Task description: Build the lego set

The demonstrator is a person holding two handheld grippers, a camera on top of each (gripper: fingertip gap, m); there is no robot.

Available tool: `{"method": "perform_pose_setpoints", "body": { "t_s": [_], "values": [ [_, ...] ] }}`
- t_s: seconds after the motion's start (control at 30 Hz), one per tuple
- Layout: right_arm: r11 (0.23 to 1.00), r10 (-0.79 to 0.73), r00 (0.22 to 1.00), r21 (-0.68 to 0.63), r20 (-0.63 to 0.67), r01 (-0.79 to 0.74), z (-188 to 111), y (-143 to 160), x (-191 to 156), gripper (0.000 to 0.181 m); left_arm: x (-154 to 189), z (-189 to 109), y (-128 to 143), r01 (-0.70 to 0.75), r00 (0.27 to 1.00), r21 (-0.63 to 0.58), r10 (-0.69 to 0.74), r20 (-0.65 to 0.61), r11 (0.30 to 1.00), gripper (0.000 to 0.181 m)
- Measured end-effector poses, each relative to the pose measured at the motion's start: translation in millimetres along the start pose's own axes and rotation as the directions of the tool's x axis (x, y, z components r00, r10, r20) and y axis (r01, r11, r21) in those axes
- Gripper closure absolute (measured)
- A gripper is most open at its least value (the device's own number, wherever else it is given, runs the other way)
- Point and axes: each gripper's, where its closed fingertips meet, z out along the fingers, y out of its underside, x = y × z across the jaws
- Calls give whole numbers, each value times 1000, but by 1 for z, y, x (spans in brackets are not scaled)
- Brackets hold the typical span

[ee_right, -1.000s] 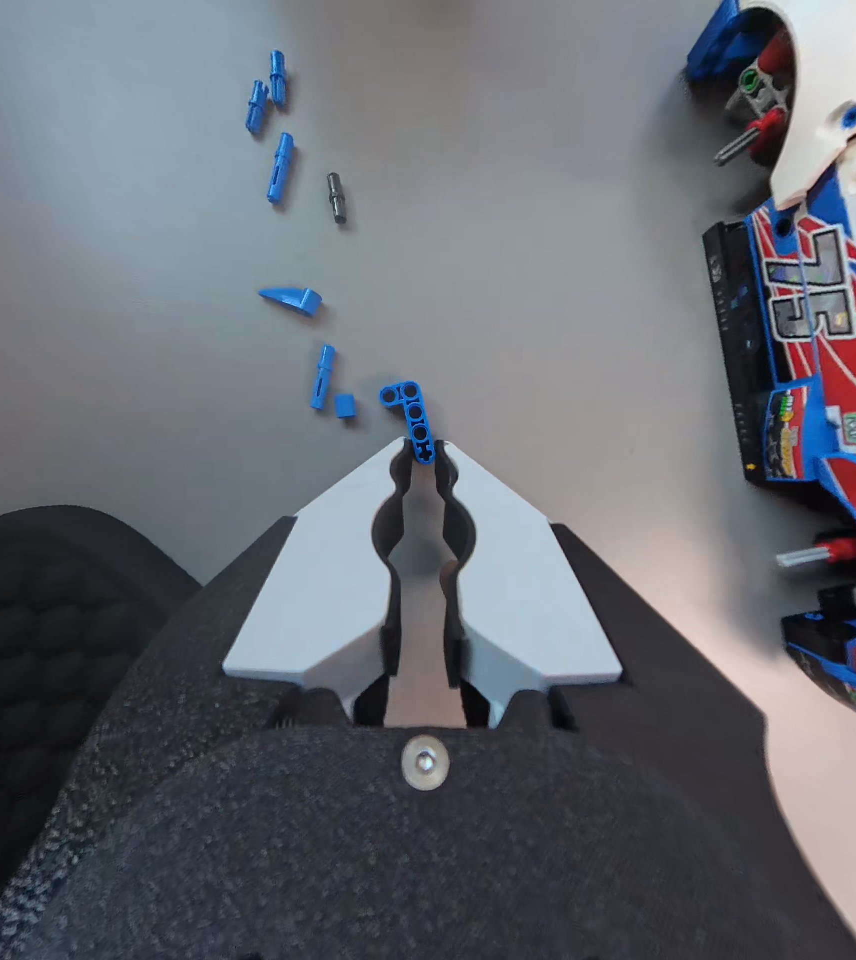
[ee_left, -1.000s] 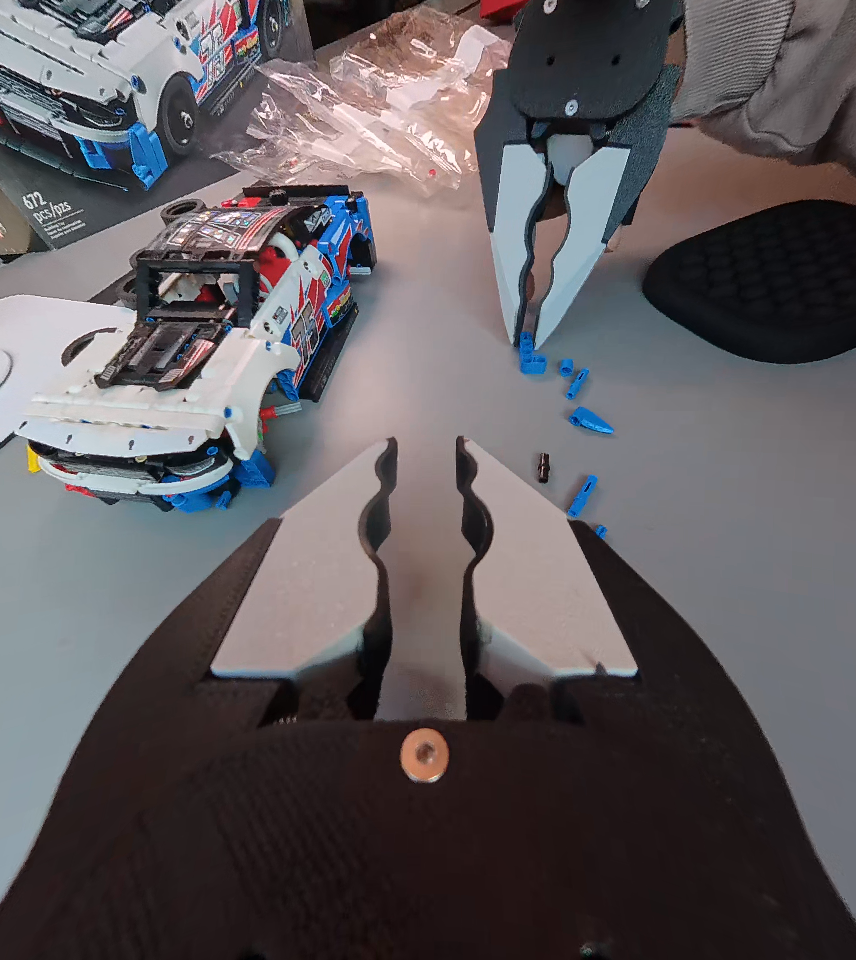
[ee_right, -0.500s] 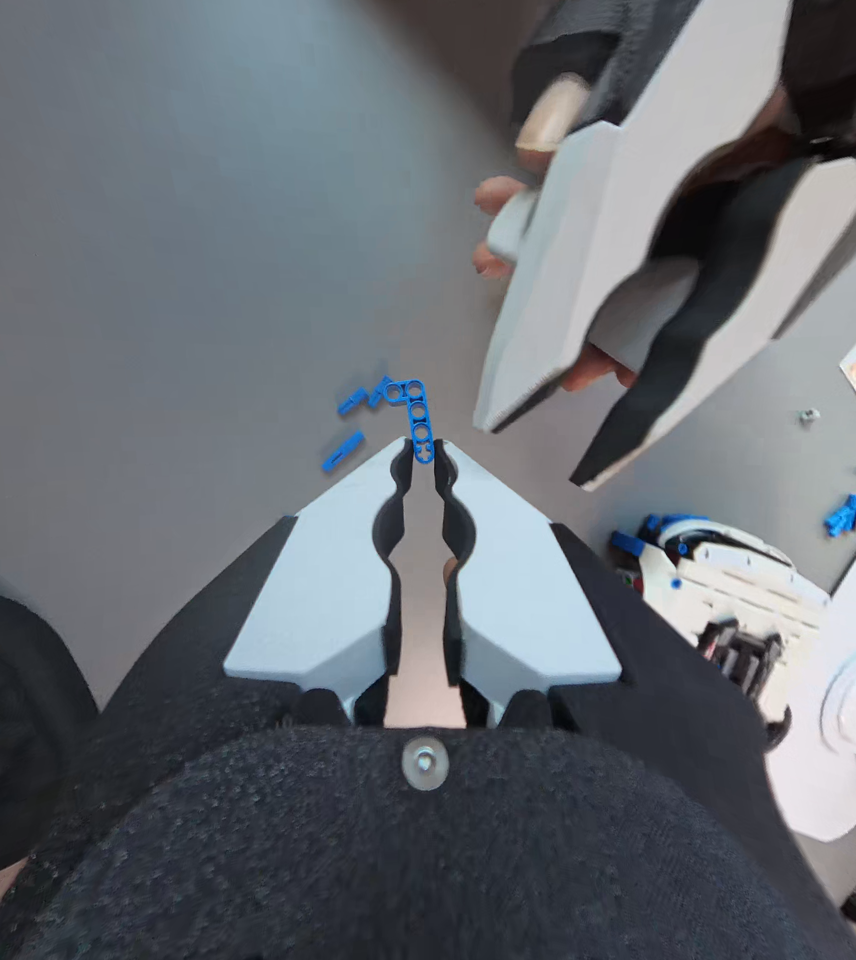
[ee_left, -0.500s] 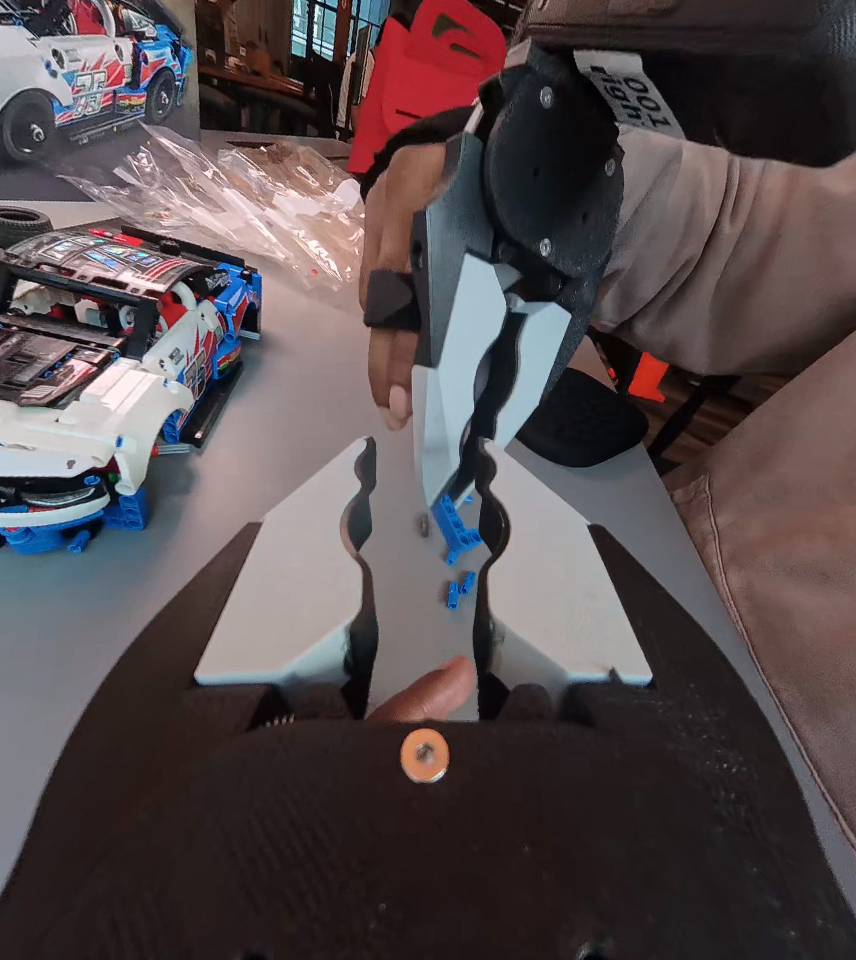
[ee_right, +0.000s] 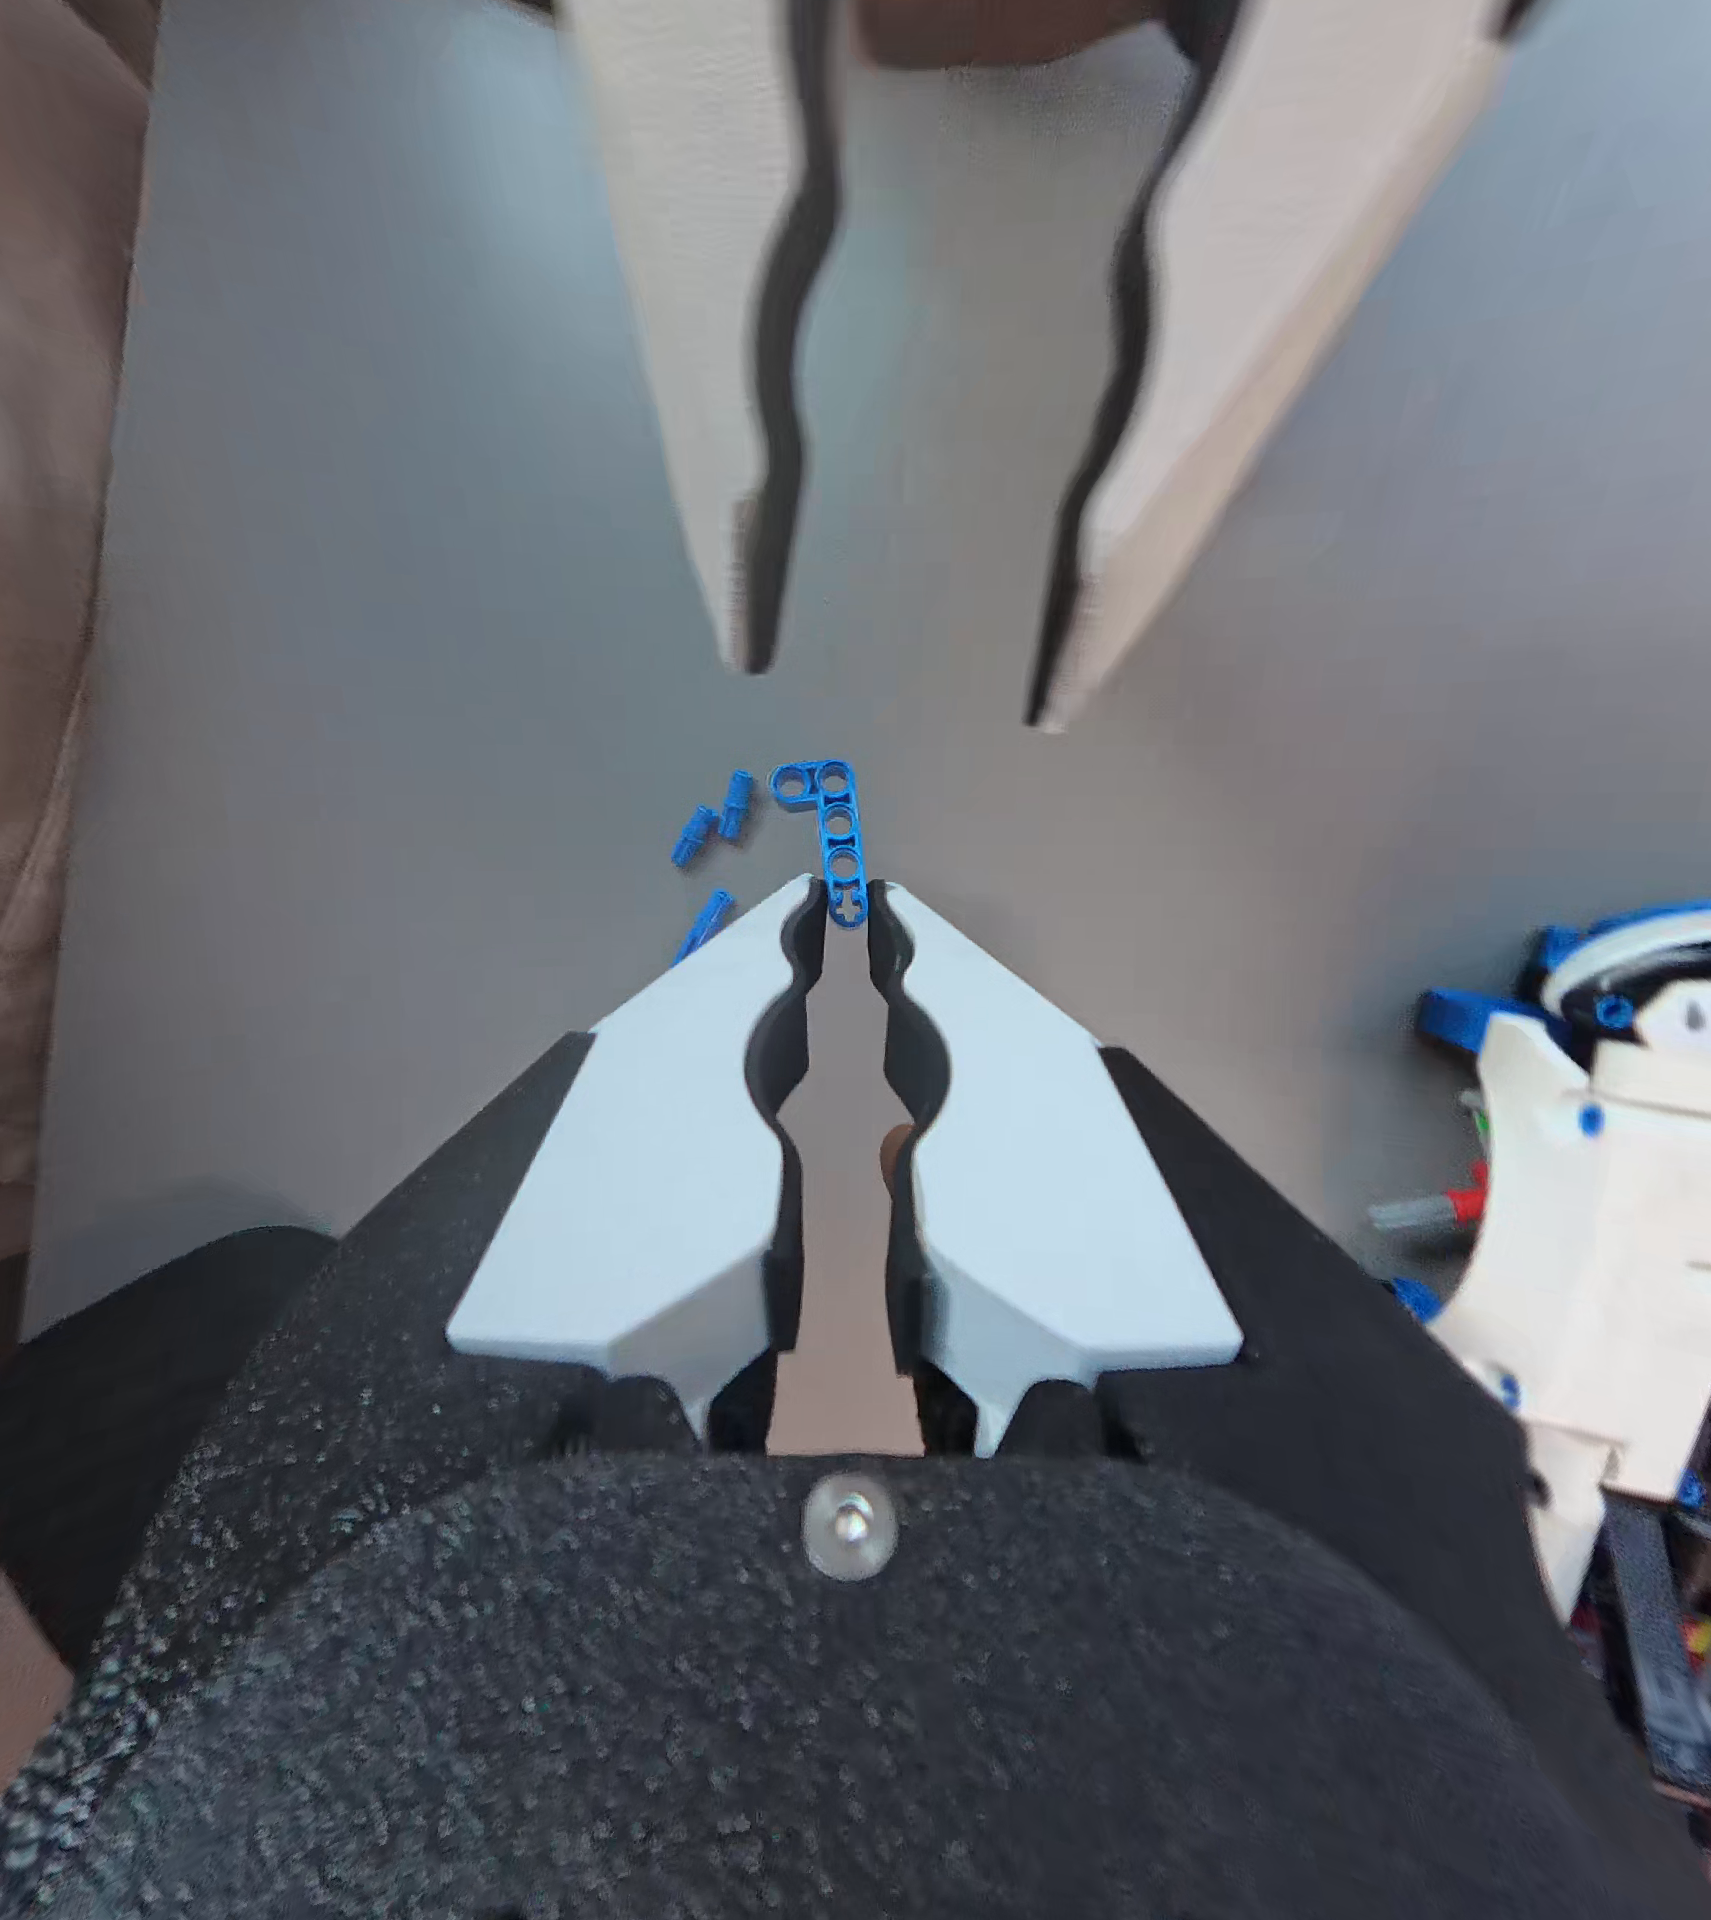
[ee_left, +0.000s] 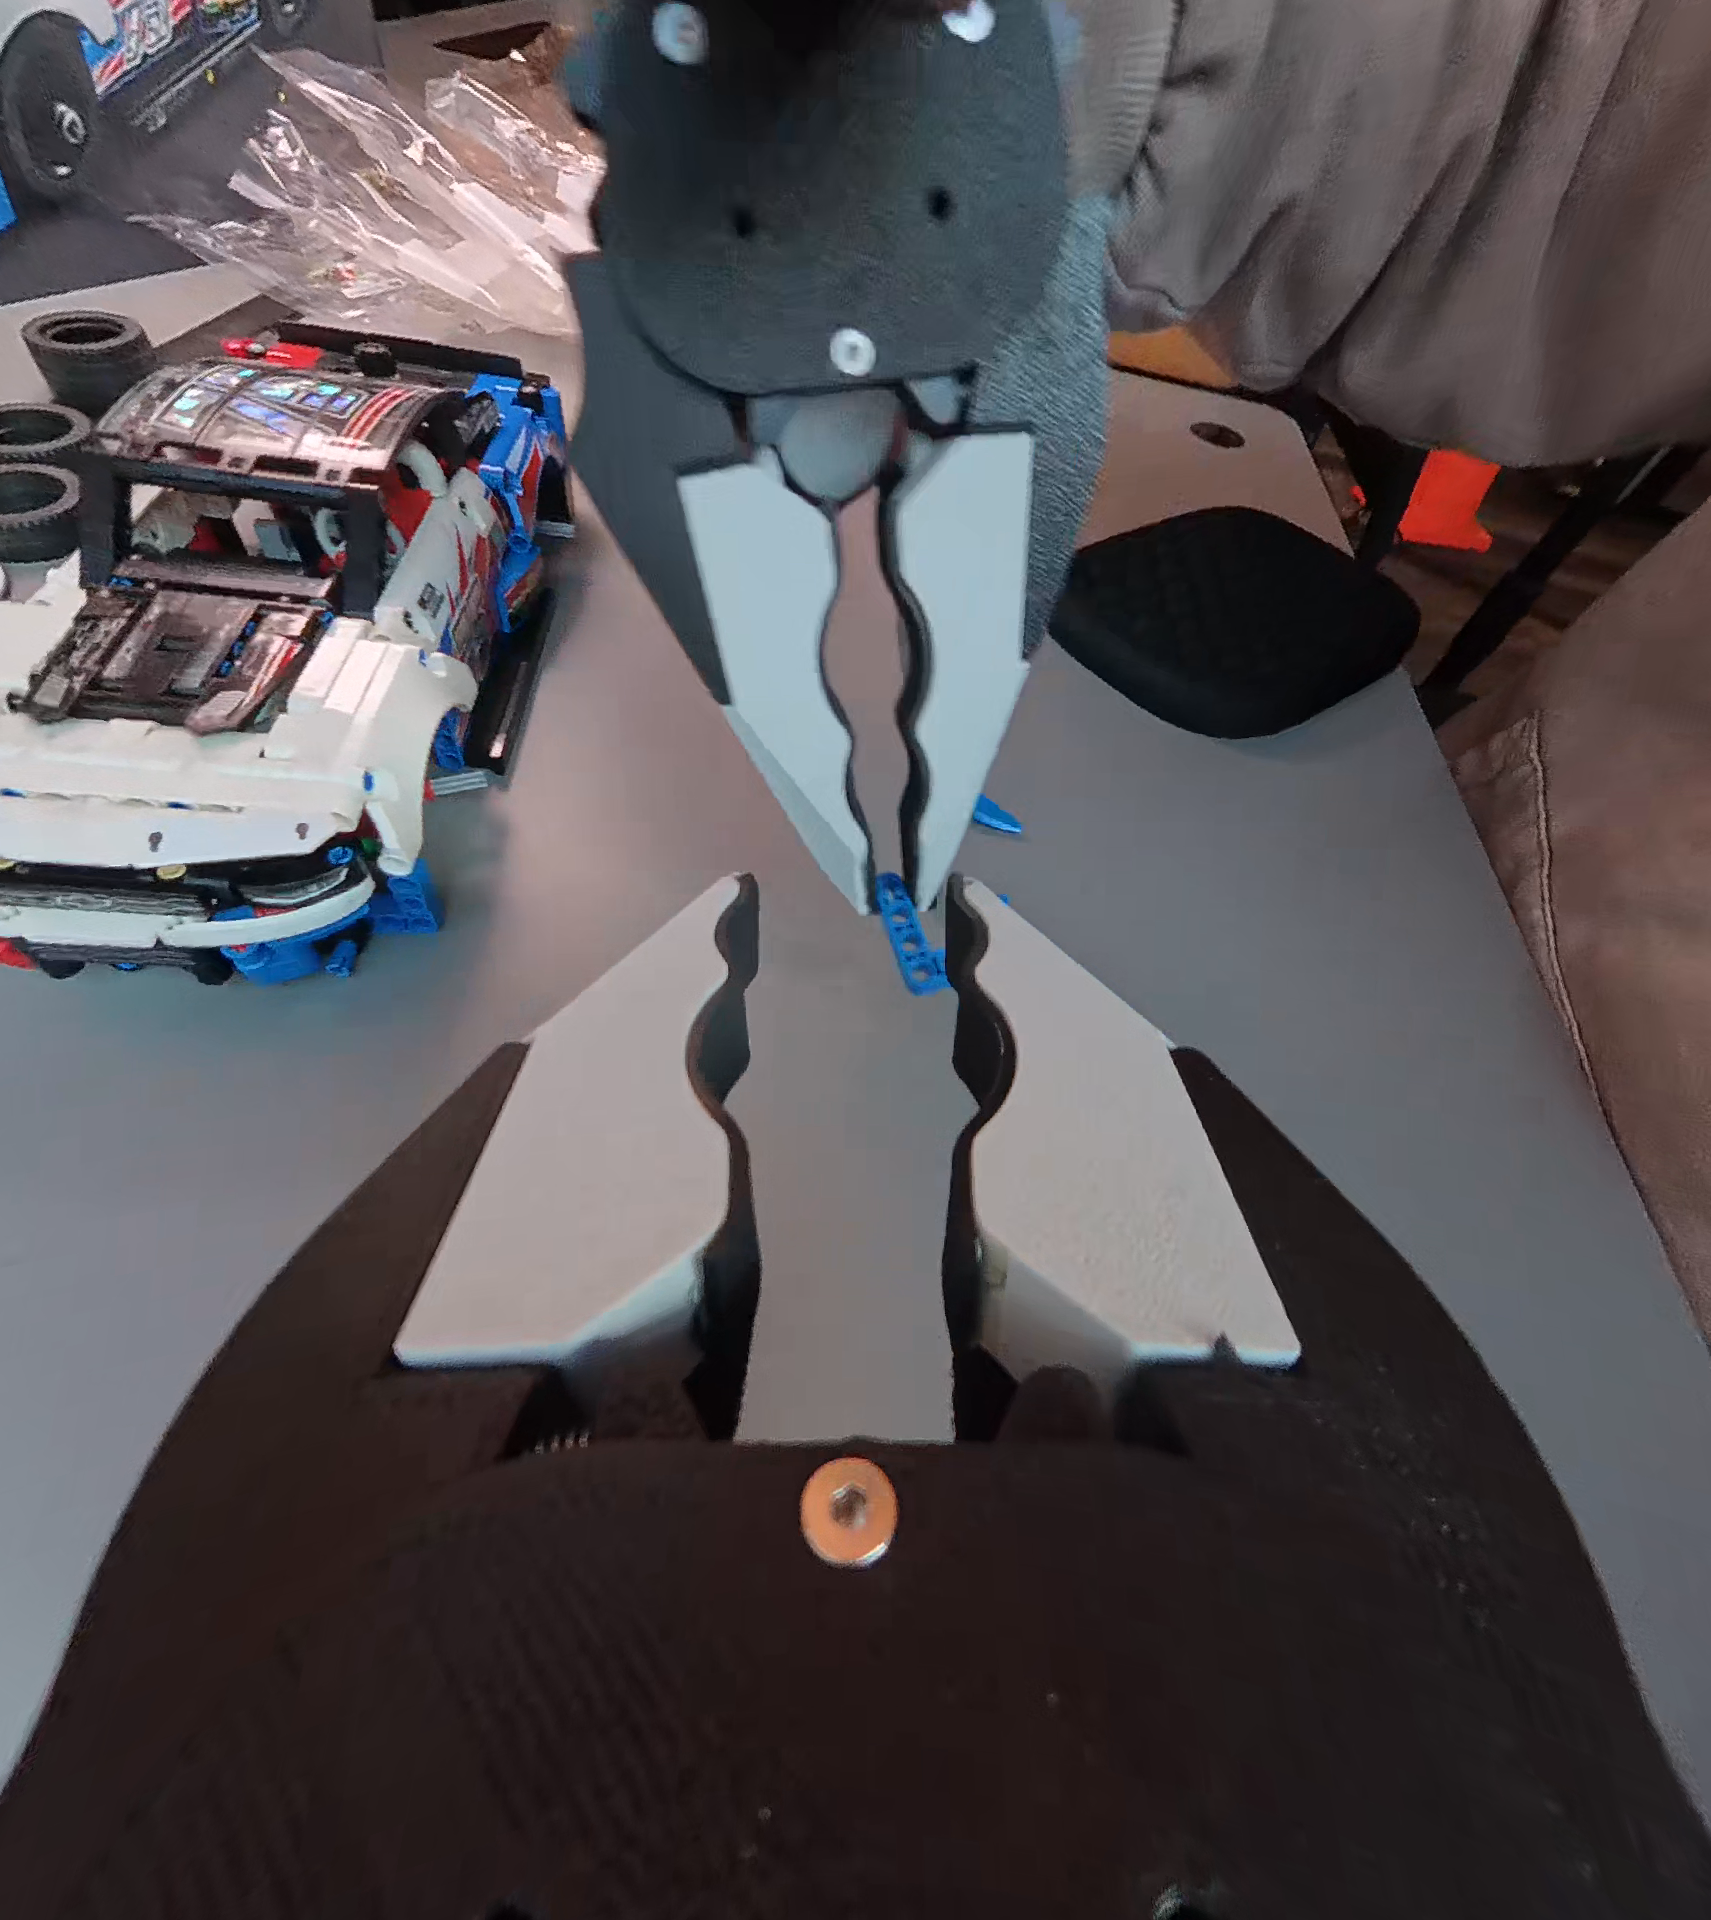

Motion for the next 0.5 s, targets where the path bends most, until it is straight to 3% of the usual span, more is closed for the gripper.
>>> {"method": "perform_pose_setpoints", "body": {
  "t_s": [0.03,0.17,0.33,0.43,0.5],
  "values": [
    [999,51,999,10,12,-51,-5,1,4,176,5,3,0,-41,999,-12,41,4,999,148],
    [966,215,966,112,141,-231,-22,-4,3,177,6,17,8,-216,968,-114,228,108,970,150],
    [895,332,916,233,226,-381,-37,-11,0,177,3,25,-6,-330,907,-115,348,238,937,168],
    [848,310,930,385,199,-365,-51,-18,1,176,2,22,-17,-292,914,-61,298,277,954,169],
    [774,221,963,573,153,-269,-73,-31,-4,172,4,16,-32,-204,948,64,181,262,977,175]
  ]
}}
